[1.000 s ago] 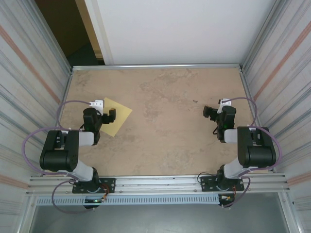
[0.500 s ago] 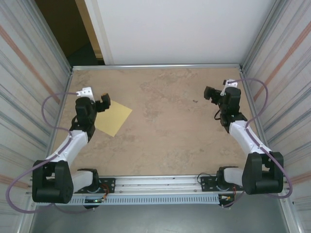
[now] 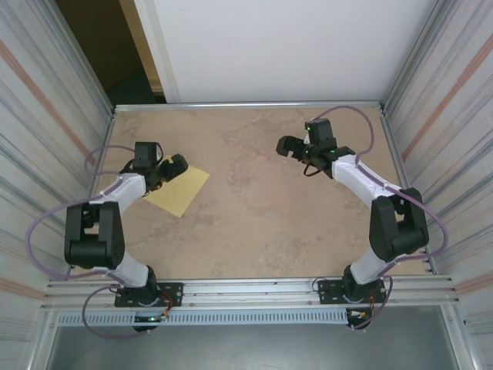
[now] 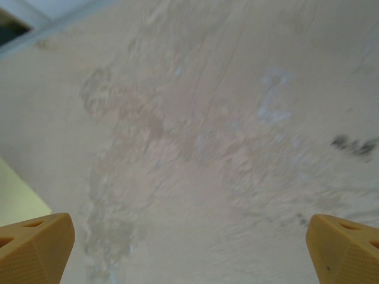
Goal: Fold a paper plane with a square sheet of paper (pick it up from the middle)
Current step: Move the square sheet of paper to the center of the table.
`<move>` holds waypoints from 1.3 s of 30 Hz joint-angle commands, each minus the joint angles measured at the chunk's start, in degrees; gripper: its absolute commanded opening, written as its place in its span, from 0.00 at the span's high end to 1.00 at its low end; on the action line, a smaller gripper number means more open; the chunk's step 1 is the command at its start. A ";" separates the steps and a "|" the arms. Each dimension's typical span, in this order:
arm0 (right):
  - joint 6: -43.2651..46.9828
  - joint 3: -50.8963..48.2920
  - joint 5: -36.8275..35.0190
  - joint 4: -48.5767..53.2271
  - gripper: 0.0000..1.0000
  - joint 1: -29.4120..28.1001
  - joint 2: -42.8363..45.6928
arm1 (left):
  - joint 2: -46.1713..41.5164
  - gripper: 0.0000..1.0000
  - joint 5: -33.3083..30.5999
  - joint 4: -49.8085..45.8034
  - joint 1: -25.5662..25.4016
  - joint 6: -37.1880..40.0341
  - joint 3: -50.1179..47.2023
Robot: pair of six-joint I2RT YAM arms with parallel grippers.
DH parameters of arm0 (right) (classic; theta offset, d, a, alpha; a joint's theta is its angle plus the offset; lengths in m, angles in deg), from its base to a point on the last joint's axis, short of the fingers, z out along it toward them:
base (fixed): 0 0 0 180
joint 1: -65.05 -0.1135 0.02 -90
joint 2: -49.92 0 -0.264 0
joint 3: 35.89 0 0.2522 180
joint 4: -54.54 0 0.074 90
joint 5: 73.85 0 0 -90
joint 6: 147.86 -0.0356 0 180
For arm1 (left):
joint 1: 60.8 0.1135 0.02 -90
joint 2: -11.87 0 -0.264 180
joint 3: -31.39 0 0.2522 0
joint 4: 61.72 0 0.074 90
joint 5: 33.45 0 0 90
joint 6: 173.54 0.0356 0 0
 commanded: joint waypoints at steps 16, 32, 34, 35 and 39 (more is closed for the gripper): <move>-5.04 3.28 2.98 3.32 0.01 -1.36 -5.82 | 13.71 0.03 10.29 -3.63 0.48 -0.11 8.79; -7.54 1.69 2.44 5.03 0.01 -0.18 -4.73 | 24.87 0.09 22.02 -10.59 -17.14 9.41 21.38; -7.69 1.53 2.07 6.00 0.00 -0.08 -4.72 | 25.22 0.13 22.44 -11.36 -20.66 10.59 22.13; -7.64 1.44 1.90 6.52 0.00 -0.05 -4.72 | 25.36 0.15 22.59 -11.76 -22.31 11.03 22.49; -6.18 1.25 3.11 7.66 0.03 -0.60 -4.64 | 25.65 0.24 23.52 -13.46 -27.59 11.97 23.51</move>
